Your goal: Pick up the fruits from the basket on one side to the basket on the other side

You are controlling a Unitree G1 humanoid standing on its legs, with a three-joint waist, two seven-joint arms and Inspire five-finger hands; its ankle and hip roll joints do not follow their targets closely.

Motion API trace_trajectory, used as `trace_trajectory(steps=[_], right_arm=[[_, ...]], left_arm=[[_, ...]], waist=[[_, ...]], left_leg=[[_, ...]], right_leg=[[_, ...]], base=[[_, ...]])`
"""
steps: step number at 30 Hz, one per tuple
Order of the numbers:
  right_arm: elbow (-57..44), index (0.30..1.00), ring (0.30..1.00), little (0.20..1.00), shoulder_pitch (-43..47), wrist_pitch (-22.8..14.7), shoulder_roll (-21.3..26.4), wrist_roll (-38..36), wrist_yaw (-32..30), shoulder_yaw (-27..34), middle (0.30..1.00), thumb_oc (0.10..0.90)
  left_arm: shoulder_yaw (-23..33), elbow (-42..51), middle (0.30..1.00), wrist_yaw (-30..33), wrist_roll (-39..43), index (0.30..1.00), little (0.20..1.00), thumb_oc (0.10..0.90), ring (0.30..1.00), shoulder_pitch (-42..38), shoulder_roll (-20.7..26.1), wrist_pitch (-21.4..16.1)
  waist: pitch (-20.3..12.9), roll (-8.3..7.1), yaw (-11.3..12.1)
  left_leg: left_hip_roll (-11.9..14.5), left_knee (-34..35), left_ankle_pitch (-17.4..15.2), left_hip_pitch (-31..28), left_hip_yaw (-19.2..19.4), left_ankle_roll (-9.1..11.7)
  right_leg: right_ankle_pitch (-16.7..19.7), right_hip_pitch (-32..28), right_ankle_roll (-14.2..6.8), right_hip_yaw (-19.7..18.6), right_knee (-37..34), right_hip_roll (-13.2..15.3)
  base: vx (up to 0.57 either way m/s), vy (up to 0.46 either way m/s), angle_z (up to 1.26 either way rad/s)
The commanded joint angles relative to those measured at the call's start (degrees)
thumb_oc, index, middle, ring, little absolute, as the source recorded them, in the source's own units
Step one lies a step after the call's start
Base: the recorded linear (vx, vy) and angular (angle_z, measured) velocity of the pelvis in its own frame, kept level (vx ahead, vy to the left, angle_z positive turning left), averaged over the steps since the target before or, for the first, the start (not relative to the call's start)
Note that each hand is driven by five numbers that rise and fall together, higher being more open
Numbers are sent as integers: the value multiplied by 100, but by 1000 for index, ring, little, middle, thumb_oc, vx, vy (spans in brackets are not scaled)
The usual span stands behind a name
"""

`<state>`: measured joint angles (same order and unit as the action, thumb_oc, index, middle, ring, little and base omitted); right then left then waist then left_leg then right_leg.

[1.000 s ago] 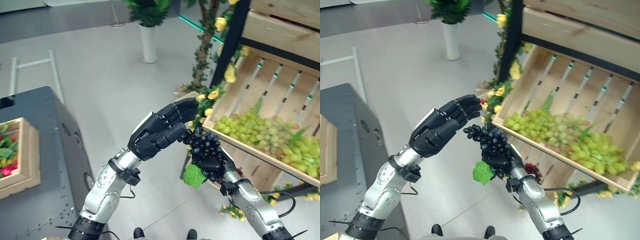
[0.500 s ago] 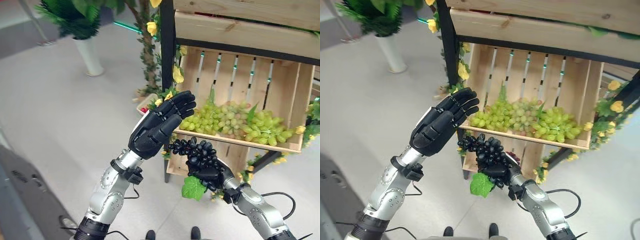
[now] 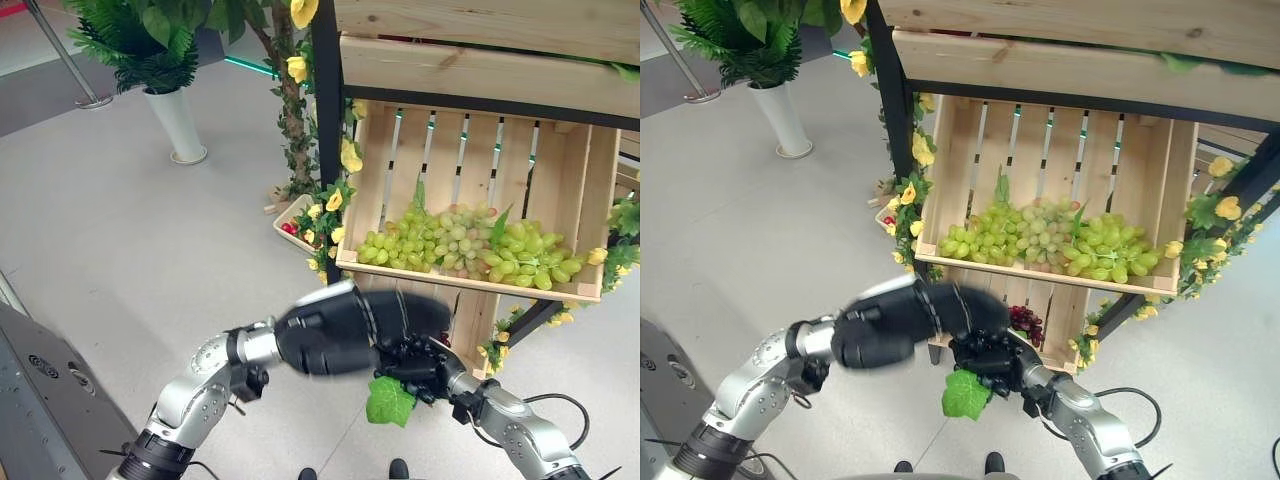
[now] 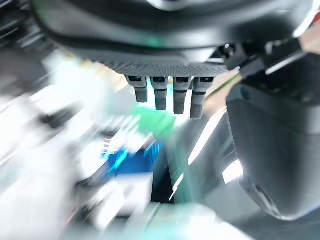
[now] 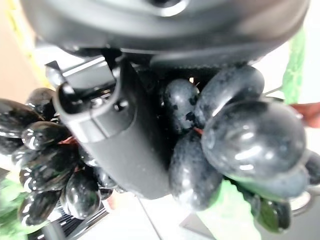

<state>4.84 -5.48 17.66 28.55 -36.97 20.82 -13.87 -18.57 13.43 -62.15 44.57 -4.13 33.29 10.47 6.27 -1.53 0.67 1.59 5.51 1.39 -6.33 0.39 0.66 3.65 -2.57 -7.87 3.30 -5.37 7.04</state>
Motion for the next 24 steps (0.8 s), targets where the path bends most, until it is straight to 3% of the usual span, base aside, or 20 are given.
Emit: trace_trajectory(steps=[1,7,9,10,11,13,14,15,16,17,19,21,22,24], right_arm=[[-250,300,300,300,445,-324,316,-612,416,52,300,400],[40,300,300,300,463,-561,558,-660,269,-70,300,400],[199,300,300,300,524,-753,697,-651,46,-57,300,400],[204,300,300,300,527,-779,700,-642,30,-55,300,400],[270,300,300,300,581,-886,743,-657,-166,-34,300,400],[296,300,300,300,649,-964,737,-685,-293,-10,300,400],[404,300,300,300,776,-1137,695,-712,-420,36,300,400],[433,300,300,300,813,-1171,675,-722,-444,56,300,400],[556,300,300,300,1060,-1345,598,-716,-558,134,300,400],[569,300,300,300,1120,-1376,597,-721,-594,136,300,400],[710,300,300,300,1539,-1622,629,-775,-678,236,300,400],[783,300,300,300,1723,-1730,585,-750,-743,283,300,400],[875,300,300,300,1979,-1858,559,-745,-869,281,300,400],[899,300,300,300,2112,-1914,541,-740,-965,277,300,400]], left_arm=[[-306,-102,900,-779,-122,900,900,800,900,-467,184,173],[-783,-278,900,-1084,-1036,900,900,800,900,-261,841,197],[-913,-413,900,-743,-2011,900,900,800,900,-102,1205,78],[-917,-417,900,-697,-2057,900,900,800,900,-98,1216,133],[-958,-577,900,-157,-2661,900,900,800,900,-8,1335,118],[-949,-786,900,292,-3074,900,900,800,900,64,1368,62],[-898,-1204,900,1297,-3655,900,900,800,900,91,1313,44],[-857,-1337,900,1532,-3791,900,900,800,900,90,1280,27],[-755,-1939,900,2458,-4423,900,900,800,900,-63,1188,-194],[-750,-2019,900,2679,-4465,900,900,800,900,-113,1177,-141],[-524,-2403,900,3727,-4579,900,900,800,900,-345,1054,-110],[-488,-2633,900,4110,-4926,900,900,800,900,-490,932,-182],[-573,-2641,900,4535,-5169,900,900,800,900,-629,970,-388],[-597,-2605,900,4694,-5388,900,900,800,900,-725,957,-631]], waist=[[-404,-5,-79],[-337,30,-104],[-265,64,-65],[-263,65,-64],[-223,87,-33],[-155,103,-1],[-24,119,59],[14,122,77],[269,120,154],[321,118,164],[786,112,285],[989,119,339],[1240,119,389],[1373,115,418]], left_leg=[[16,-51,-336,16,222,65],[74,-51,-310,44,250,76],[96,-51,-271,96,217,91],[97,-51,-270,98,214,91],[100,-51,-240,131,180,95],[105,-51,-201,188,143,97],[109,-53,-136,303,94,95],[101,-71,-130,341,80,90],[50,-208,-106,621,-30,87],[37,-251,-107,696,-57,89],[-61,-566,-73,1226,-228,87],[-122,-736,-70,1446,-282,76],[-183,-1059,-77,1791,-399,84],[-213,-1292,-91,2027,-431,88]], right_leg=[[-170,-203,-121,237,105,100],[-163,-201,-134,273,61,44],[-145,-171,-140,321,37,14],[-145,-170,-141,325,37,14],[-153,-156,-145,363,43,-10],[-181,-92,-138,397,102,-29],[-246,58,-108,445,263,-67],[-264,102,-99,454,313,-77],[-332,345,-67,470,526,-103],[-350,406,-61,475,574,-104],[-403,780,25,562,847,-137],[-420,945,49,596,984,-143],[-448,1223,71,637,1271,-128],[-475,1433,78,698,1479,-102]], base=[[35,-21,-1],[18,-38,1],[0,-48,2],[0,-46,4],[-2,-26,4],[-51,-33,3],[-98,-36,1],[-242,-49,2],[-225,-27,4],[-408,-43,9],[-332,-39,30],[-215,-39,40],[-270,-51,39],[-177,-34,29]])
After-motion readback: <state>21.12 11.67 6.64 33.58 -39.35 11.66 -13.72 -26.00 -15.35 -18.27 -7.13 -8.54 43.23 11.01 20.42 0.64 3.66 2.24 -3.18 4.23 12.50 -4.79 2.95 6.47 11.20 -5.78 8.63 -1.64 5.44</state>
